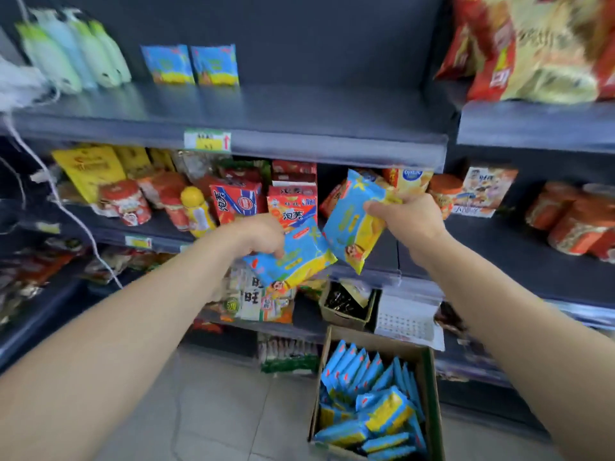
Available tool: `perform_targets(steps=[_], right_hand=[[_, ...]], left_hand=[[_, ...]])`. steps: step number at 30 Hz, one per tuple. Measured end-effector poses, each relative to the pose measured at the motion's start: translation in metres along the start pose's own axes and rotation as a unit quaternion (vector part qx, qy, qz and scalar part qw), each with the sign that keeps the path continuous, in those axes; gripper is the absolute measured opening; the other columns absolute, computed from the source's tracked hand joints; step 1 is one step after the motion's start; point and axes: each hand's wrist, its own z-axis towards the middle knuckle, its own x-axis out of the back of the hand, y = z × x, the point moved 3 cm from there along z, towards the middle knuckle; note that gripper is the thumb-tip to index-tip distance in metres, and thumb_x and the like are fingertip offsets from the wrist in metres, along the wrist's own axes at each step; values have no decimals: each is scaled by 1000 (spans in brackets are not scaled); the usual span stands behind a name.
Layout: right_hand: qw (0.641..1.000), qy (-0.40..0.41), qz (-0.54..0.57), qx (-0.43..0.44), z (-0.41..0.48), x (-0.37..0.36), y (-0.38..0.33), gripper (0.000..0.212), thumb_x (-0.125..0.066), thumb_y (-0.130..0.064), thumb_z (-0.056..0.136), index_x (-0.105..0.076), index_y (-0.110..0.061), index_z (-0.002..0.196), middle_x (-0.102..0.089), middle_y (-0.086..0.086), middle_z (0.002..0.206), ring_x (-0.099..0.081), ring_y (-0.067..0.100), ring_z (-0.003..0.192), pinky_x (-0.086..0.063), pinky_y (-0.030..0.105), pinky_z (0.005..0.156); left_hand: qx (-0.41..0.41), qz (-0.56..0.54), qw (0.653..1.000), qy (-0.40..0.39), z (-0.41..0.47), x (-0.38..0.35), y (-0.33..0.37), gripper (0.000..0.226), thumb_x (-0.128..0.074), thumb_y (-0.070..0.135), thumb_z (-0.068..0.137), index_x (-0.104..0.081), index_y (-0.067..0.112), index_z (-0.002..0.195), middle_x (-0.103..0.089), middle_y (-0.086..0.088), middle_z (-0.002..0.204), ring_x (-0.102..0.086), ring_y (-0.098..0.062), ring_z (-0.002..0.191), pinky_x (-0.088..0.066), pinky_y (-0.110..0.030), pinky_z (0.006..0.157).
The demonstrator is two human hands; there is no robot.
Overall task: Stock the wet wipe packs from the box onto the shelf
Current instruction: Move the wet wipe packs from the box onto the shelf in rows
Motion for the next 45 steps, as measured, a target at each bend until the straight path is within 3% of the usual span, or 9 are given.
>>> perform_targets(steps=[4,9,13,16,19,22,28,38,45], right_hand=[[994,-29,48,96,-10,-7,-75,25,-71,-25,76,-59,-3,76,-58,10,73,-53,19,67,-44,35,62],[980,-2,95,177,0,-20,-152,10,-64,-19,81,-56,-13,81,-55,5,74,-50,18,68,-41,32,63],[973,12,136,185,26,-38,-184,13,-61,-11,78,-49,-15,74,-59,7,80,-63,25,75,-57,44,75],[972,25,163,165,50,-51,-195,19,-58,-4,79,-46,-18,87,-60,3,93,-67,29,95,-58,50,80],[967,20,195,161,79,-62,-202,37,-56,5,80,-45,-15,108,-55,-5,86,-63,19,87,-61,37,73],[967,14,206,148,110,-74,-210,47,-54,9,81,-51,-16,121,-62,0,97,-62,17,84,-58,23,55],[974,90,169,118,186,-101,-224,26,-54,-6,89,-58,-16,113,-60,-2,88,-49,9,62,-42,20,53],[985,116,125,11,290,-126,-207,30,-52,-5,93,-54,-13,123,-58,0,106,-51,14,92,-41,25,78],[989,118,86,-37,332,-126,-185,44,-54,-9,94,-45,-16,137,-56,2,130,-54,19,111,-41,26,82]], left_hand=[[6,-24,994,107,-42,58,-14,33,-58,12,89,-60,-4,119,-62,-20,123,-60,-32,109,-43,-31,67],[-9,-56,967,247,-63,127,-38,27,-61,7,86,-63,-4,110,-66,-19,113,-62,-31,104,-44,-31,72],[-18,-77,937,339,-56,166,-54,11,-58,5,86,-61,-1,96,-57,-15,91,-53,-25,83,-38,-27,67],[-31,-80,918,387,-35,193,-65,11,-56,2,86,-54,12,88,-52,-9,90,-52,-25,84,-35,-26,68],[-39,-102,898,426,-4,219,-77,19,-53,0,87,-51,15,98,-50,-4,99,-49,-23,90,-37,-28,75],[-31,-98,896,431,38,245,-88,20,-49,-1,87,-53,9,104,-58,-11,108,-49,-26,89,-38,-32,72],[-56,-82,904,415,129,293,-91,34,-45,-5,86,-55,6,116,-55,-13,124,-54,-31,107,-45,-37,84],[-118,-18,924,363,249,324,-67,24,-42,-8,82,-52,13,90,-59,-14,113,-52,-28,89,-43,-36,72],[-142,18,922,359,300,331,-57,30,-44,-8,85,-57,6,109,-49,-14,120,-51,-31,109,-46,-40,86]])
